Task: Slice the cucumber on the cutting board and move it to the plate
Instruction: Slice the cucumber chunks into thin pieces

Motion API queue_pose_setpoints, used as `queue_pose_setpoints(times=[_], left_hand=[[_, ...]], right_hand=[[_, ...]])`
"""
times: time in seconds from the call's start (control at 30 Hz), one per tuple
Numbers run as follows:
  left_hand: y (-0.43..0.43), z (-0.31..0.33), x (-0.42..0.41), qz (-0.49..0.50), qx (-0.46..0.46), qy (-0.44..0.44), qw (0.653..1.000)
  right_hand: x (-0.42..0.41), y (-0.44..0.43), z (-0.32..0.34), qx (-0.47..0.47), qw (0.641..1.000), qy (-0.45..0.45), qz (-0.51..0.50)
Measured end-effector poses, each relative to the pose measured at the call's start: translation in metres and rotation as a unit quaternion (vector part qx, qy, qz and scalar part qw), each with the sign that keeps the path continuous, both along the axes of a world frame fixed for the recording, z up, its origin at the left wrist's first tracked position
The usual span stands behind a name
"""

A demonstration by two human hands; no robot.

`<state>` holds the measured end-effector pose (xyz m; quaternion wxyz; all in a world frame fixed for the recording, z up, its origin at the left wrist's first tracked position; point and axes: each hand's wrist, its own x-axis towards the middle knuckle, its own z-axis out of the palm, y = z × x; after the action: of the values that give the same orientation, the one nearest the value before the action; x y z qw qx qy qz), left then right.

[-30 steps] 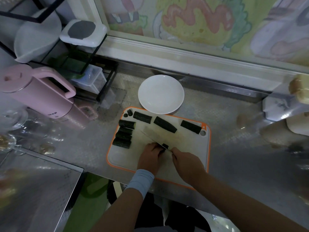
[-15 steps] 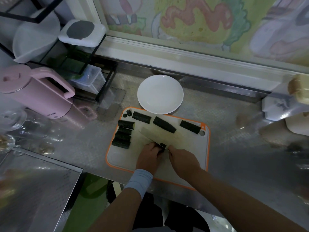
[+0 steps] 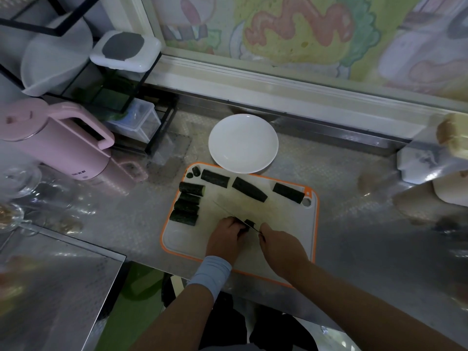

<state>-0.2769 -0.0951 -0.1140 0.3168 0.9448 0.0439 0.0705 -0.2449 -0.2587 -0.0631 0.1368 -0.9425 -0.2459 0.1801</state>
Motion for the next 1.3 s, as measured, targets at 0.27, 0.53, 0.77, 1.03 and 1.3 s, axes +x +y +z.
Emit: queue_pose_setpoints(times=[0.27,0.53,0.77,1.03,1.3], left_hand=[[-0.001,-0.002,-0.001,0.008,-0.007,-0.006,1.000],[-0.001,-0.003,-0.001,0.006,0.019,0.004,1.000],[-0.001,0.003,-0.001,0.018,0.007,0.014,1.000],[-0.001,0.003,-0.002,0.021,0.020,0.013,0.999],[-0.003,0.002,-0.003,0.032,0.011,0.014,0.999]], right_hand=[[0.012,0.013,0.002,0.004,1.000,0.017,0.015],[-0.003,-0.009,0.010,-0.002,1.000,0.014,0.001],[0.001,0.006,0.001,0.016,1.000,0.002,-0.001],[0.005,0.011,0.000,0.027,1.000,-0.004,0.015],[-0.006,-0.010,0.007,0.011,1.000,0.004,-0.004]])
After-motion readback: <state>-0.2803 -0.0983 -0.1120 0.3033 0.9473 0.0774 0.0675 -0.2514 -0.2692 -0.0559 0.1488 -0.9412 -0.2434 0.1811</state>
